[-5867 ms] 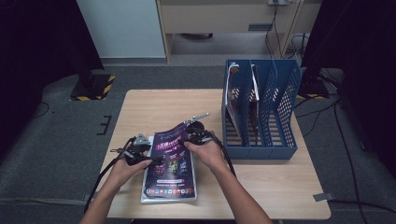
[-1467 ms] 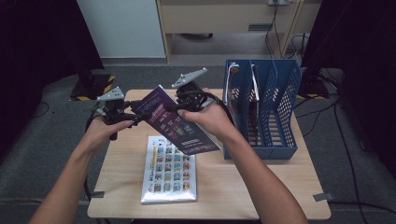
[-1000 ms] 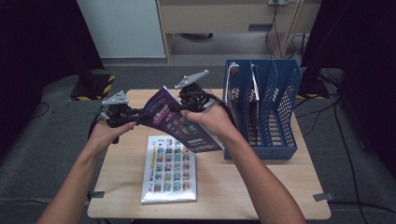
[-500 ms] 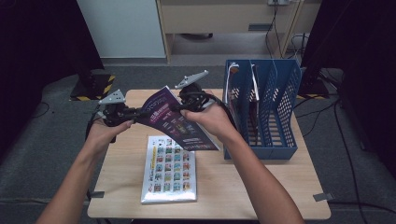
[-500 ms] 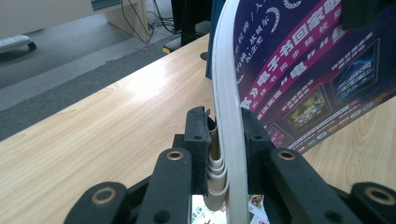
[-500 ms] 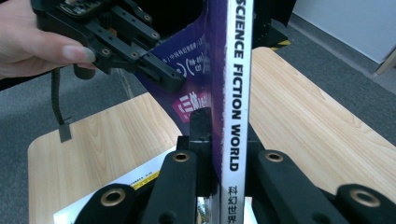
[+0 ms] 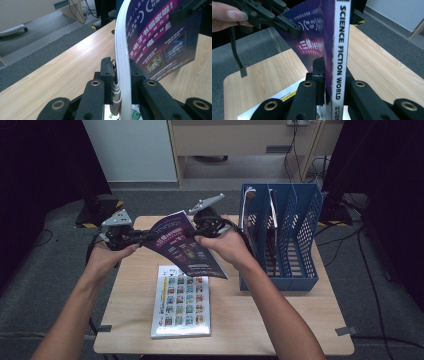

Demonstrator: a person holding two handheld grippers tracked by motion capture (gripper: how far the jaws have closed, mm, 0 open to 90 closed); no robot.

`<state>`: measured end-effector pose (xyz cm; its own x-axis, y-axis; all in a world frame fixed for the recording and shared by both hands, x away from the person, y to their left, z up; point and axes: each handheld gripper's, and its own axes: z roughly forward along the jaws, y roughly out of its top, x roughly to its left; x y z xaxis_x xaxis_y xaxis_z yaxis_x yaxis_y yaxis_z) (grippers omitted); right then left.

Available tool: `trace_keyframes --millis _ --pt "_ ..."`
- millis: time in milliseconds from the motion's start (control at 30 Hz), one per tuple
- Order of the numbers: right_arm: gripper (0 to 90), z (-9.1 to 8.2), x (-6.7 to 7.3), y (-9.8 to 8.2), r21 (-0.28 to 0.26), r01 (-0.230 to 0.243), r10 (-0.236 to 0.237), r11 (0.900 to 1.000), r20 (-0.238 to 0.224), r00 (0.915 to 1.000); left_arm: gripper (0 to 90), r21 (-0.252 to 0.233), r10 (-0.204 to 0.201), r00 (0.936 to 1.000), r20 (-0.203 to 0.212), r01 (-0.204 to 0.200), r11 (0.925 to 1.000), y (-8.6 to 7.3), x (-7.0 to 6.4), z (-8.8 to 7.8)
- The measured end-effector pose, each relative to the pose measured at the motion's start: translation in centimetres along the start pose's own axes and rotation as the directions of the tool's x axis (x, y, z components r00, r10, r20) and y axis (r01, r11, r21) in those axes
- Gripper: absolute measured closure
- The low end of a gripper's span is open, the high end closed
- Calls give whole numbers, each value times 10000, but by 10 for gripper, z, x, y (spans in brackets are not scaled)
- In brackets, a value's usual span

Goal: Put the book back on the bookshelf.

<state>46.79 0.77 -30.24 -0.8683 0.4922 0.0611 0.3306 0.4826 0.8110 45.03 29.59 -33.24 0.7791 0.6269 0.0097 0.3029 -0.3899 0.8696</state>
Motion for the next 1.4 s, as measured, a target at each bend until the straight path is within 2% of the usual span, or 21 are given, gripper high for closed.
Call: trace_keyframes --millis 367,633,733,833,967,1200,1400 --pt "803 3 6 -4 233 289 -289 9993 2 9996 786 241 587 9979 -274 -581 9980 16 -5 -11" --pt "790 5 6 -12 176 63 -61 9998 -168 9998 787 384 824 9962 -274 -813 9960 22 -9 -12" --pt "769 3 7 -9 160 53 -49 9999 -238 9997 787 506 1075 9938 -273 -1060 9931 26 -13 -10" --pt "779 1 7 -6 293 247 -243 9993 -115 9996 787 572 1162 9928 -301 -1144 9918 29 -15 -10" --pt "750 0 7 -4 365 282 -276 9989 -162 9995 787 615 1245 9918 -303 -1225 9906 31 -16 -10" --pt "716 5 9 0 654 664 -662 9956 -49 9978 787 649 1321 9908 -278 -1301 9894 32 -15 -10" --pt "715 5 5 1 641 663 -662 9957 -28 9978 787 626 1358 9907 -106 -1348 9889 33 -17 -7"
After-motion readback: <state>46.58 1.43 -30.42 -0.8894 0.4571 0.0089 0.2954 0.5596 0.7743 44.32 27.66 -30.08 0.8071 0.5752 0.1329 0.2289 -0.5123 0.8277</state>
